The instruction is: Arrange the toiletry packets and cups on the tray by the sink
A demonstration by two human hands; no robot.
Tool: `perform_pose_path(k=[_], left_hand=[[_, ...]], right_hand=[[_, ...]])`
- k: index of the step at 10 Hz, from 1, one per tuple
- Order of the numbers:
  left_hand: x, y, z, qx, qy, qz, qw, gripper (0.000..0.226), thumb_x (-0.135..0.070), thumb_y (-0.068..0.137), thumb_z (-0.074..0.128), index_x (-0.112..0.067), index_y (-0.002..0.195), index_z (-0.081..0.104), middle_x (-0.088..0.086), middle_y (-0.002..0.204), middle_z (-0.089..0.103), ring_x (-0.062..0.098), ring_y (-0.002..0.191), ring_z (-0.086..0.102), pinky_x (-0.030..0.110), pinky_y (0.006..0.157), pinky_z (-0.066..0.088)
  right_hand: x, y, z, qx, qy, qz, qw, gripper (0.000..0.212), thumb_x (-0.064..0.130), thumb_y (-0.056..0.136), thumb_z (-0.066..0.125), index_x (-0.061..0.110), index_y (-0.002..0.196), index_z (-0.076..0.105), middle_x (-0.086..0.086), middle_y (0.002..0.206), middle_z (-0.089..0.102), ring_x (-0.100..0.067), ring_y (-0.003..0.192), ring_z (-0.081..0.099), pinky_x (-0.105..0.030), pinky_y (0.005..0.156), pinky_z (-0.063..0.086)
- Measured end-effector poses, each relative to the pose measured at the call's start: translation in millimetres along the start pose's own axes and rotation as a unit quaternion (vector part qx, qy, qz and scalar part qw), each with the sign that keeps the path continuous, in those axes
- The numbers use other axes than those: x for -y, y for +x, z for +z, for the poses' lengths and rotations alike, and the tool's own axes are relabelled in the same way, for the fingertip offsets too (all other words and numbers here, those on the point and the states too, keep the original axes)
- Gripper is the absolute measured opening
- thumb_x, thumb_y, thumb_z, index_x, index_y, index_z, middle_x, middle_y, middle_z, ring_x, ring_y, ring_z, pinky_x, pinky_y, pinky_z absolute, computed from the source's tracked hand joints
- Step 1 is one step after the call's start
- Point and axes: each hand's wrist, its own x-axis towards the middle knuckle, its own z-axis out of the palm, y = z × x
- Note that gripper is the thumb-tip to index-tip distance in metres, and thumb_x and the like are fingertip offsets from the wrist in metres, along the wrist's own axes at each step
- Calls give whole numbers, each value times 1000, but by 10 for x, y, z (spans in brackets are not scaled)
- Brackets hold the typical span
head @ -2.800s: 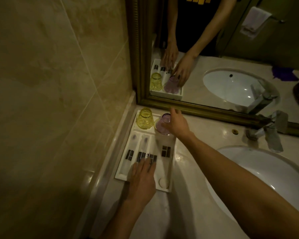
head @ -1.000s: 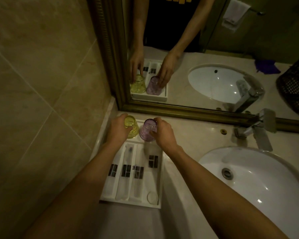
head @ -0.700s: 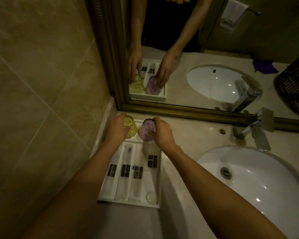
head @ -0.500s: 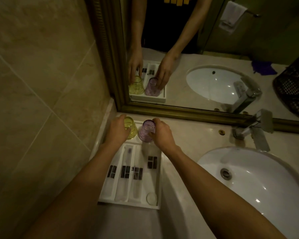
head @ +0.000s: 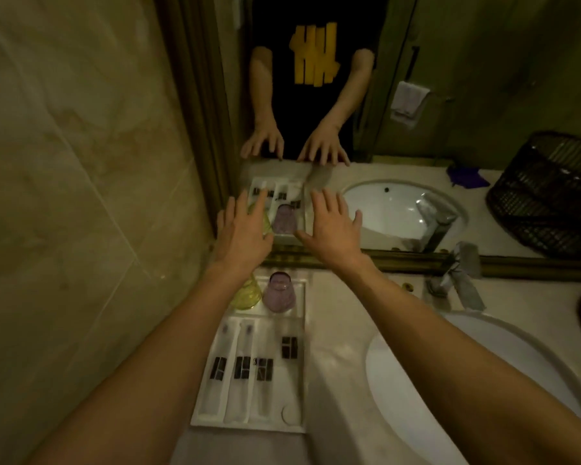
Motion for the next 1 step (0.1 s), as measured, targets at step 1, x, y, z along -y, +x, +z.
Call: perform_pose_path(k=[1], left_hand=[[-463, 168, -469, -64, 36, 40, 997, 86, -39, 89, 61, -30, 158, 11, 17, 164, 18, 41, 150, 15, 58, 120, 16]], right_hand=[[-192, 87, -629, -64, -43, 0, 997, 89, 66, 89, 50, 31, 160, 9, -1, 169, 6, -31, 155, 0, -69, 116, 9]])
